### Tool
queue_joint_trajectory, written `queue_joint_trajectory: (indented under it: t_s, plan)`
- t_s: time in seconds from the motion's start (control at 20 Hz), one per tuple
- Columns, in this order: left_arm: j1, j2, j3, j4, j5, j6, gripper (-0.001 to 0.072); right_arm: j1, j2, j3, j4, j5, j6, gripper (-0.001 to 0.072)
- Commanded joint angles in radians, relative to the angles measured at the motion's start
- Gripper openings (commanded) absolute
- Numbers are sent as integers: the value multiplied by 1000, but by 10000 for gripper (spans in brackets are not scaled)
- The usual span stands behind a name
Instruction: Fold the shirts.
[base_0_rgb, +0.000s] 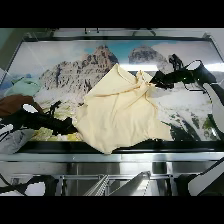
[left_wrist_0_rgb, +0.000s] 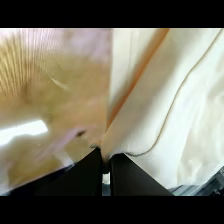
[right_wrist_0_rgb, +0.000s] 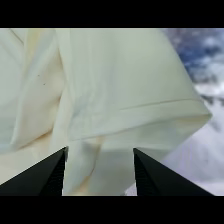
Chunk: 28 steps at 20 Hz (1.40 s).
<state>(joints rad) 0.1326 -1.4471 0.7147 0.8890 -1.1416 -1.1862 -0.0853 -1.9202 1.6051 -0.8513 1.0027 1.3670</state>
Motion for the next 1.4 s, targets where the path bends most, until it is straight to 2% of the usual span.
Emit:
queue_joint_trajectory:
  t_s: [0.0,0.05,0.15,0.2,0.3,0.45,0.55,0.6,0.65,0.7,0.8,0.95,1.0,1.2,1.3,1.35]
  plan:
    - [-8,0,32,8,6,8,27,3,-19,1,26,-28,41,433]
    - [-8,0,31,7,7,8,28,10,-26,1,39,-36,41,239]
    - [-8,0,31,8,1,9,28,26,-34,1,43,-57,39,24]
    - [-7,0,31,8,-1,13,28,31,-33,1,44,-61,39,16]
    - [-7,0,47,16,0,28,28,30,-22,1,16,-56,35,14]
    - [-6,0,143,65,-44,26,27,23,3,1,-132,-41,99,13]
    - [0,0,206,63,-76,25,27,22,10,1,-193,-26,100,16]
    - [0,0,226,63,-80,25,28,23,10,1,-192,-26,96,85]
    - [0,0,236,62,-81,25,28,27,10,1,-172,-25,76,379]
    - [0,0,240,63,-82,25,28,31,11,1,-134,-19,36,529]
    - [1,0,239,65,-81,26,27,29,16,1,-125,-19,29,506]
    - [1,0,239,64,-81,26,28,21,2,0,-124,-5,74,545]
    - [1,0,239,64,-80,26,27,23,-6,2,-121,12,85,583]
    - [1,0,239,63,-83,26,28,42,-10,1,-121,12,101,566]
    - [1,0,239,63,-91,26,28,53,-16,1,-121,34,109,351]
    - [1,0,239,63,-91,26,28,60,-19,1,-121,46,115,338]
